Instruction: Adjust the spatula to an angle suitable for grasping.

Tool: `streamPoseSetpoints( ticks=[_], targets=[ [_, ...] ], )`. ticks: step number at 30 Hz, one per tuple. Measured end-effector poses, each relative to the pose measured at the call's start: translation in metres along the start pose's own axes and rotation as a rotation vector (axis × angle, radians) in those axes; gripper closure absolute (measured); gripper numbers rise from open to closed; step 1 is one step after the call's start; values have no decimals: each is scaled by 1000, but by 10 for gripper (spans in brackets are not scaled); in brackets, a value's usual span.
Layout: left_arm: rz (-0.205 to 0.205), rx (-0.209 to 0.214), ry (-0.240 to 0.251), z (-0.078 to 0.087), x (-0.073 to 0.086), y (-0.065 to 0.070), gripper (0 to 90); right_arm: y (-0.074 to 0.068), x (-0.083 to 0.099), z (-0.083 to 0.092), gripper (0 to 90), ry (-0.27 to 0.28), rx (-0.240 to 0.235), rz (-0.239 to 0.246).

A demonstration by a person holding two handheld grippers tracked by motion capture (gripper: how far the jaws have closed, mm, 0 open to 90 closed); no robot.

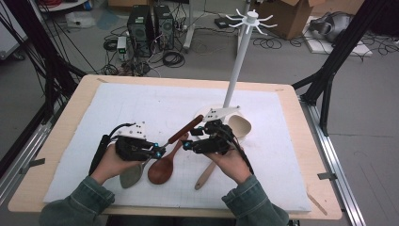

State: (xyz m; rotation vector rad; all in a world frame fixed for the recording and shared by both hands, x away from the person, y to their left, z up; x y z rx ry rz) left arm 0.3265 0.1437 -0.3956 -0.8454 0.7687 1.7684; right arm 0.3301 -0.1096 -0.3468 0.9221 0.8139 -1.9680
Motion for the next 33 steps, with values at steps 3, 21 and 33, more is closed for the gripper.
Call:
streamPoseSetpoints(
  ticks=[3,21,33],
  targets=[
    [-8,-4,-16,-2,0,1,834,-2,-2,-3,465,10,2,-10],
    [25,16,-11,6,8,-3,834,0,-3,-12,529,44,23,-59],
    [36,1,24,9,0,1,838,-11,-8,-32,564,86,-16,-81]
  ],
)
Point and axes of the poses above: each handheld gripper's, and its own axes: z roughly backward along the jaws, x roughly out of its underside, y roughly to its right, the point moved 2 cm from there along -z, roughly forward along the jaws, and after that the axes turned 1 degree about x, right-handed, at the moved point
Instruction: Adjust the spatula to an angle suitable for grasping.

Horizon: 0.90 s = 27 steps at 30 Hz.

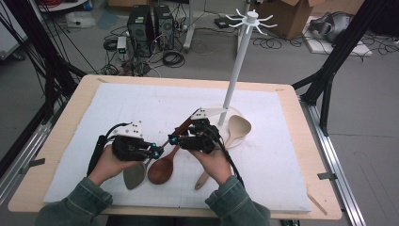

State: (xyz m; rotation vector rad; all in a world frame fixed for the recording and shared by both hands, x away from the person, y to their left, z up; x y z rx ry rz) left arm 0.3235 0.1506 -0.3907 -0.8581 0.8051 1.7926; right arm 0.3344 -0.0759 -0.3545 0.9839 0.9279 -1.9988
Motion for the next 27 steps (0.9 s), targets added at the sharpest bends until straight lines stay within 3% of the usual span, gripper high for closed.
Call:
streamPoseSetpoints(
  ticks=[6,9,12,17,27],
  targets=[
    [6,17,8,2,0,0,830,1,0,1,609,18,-35,-46],
    [23,61,5,5,2,-1,789,-2,-2,4,640,39,-67,-40],
    [33,67,4,7,8,-2,797,-7,-6,5,660,45,-94,-29],
    [10,34,21,12,6,2,831,-11,-11,3,668,65,-99,-27],
    [-2,52,68,21,-5,11,831,-25,-27,7,723,128,-158,-12]
  ],
)
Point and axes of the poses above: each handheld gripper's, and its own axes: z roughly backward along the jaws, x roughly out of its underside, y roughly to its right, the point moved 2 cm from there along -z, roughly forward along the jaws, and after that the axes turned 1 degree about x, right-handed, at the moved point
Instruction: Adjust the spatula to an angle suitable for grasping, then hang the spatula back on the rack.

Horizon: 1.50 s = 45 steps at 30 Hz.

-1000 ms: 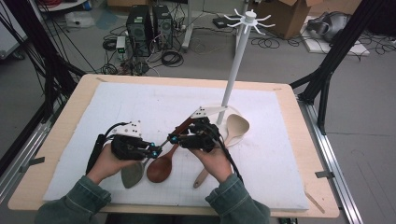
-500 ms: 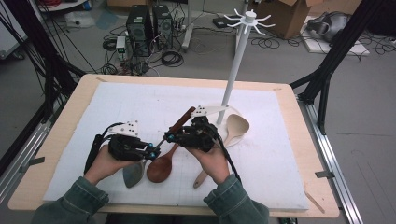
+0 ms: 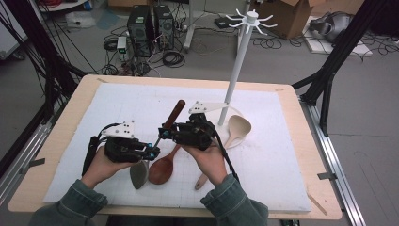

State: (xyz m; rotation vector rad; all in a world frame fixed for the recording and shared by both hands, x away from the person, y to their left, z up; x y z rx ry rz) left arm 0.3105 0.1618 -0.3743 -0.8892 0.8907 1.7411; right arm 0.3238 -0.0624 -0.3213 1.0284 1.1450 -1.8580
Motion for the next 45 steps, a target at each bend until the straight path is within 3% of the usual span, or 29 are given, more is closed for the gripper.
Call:
streamPoseSetpoints(
  ticks=[4,8,13,20,30,45],
  targets=[
    [-22,14,39,5,-8,6,834,-8,-10,3,733,25,-24,10],
    [-36,22,65,9,-16,10,824,-18,-21,8,737,40,-29,51],
    [-52,4,84,19,-21,12,710,-22,-32,16,738,56,-61,55],
    [-27,-43,115,32,-17,9,606,-18,-46,38,738,53,-15,91],
    [-5,-110,123,43,-6,2,496,-5,-54,71,737,36,64,136],
    [36,-189,138,56,8,-8,389,18,-66,97,737,-5,138,133]
  ],
)
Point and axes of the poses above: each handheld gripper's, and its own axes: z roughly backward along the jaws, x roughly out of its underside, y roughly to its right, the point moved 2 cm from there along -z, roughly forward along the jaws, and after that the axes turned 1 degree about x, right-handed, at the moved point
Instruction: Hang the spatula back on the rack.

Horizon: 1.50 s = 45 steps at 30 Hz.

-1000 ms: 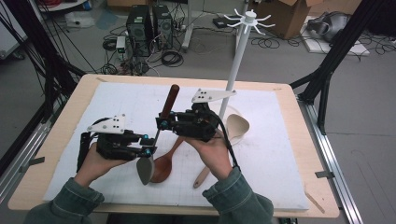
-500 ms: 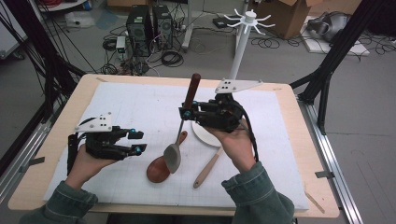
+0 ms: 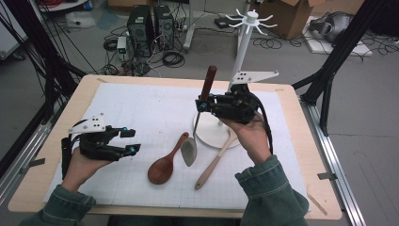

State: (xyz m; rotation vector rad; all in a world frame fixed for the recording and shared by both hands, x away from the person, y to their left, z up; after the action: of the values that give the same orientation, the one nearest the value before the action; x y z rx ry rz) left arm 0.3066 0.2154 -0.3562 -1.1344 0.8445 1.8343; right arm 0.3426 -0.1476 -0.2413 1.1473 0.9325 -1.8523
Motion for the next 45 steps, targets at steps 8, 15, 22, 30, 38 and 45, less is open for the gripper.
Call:
streamPoseSetpoints(
  ticks=[8,15,22,30,38,45],
  targets=[
    [11,-38,-9,2,6,-6,343,9,-9,4,737,-16,40,7],
    [18,-42,-15,0,8,-8,319,17,-23,5,737,-28,82,23],
    [26,-47,-14,1,10,-10,305,22,-39,6,737,-30,118,36],
    [38,-52,-11,4,11,-13,286,29,-56,6,736,-18,149,37],
    [41,-53,-11,4,11,-14,284,34,-72,8,737,-1,188,26],
    [41,-61,-14,5,12,-15,282,38,-78,13,736,17,224,16]
  ],
)
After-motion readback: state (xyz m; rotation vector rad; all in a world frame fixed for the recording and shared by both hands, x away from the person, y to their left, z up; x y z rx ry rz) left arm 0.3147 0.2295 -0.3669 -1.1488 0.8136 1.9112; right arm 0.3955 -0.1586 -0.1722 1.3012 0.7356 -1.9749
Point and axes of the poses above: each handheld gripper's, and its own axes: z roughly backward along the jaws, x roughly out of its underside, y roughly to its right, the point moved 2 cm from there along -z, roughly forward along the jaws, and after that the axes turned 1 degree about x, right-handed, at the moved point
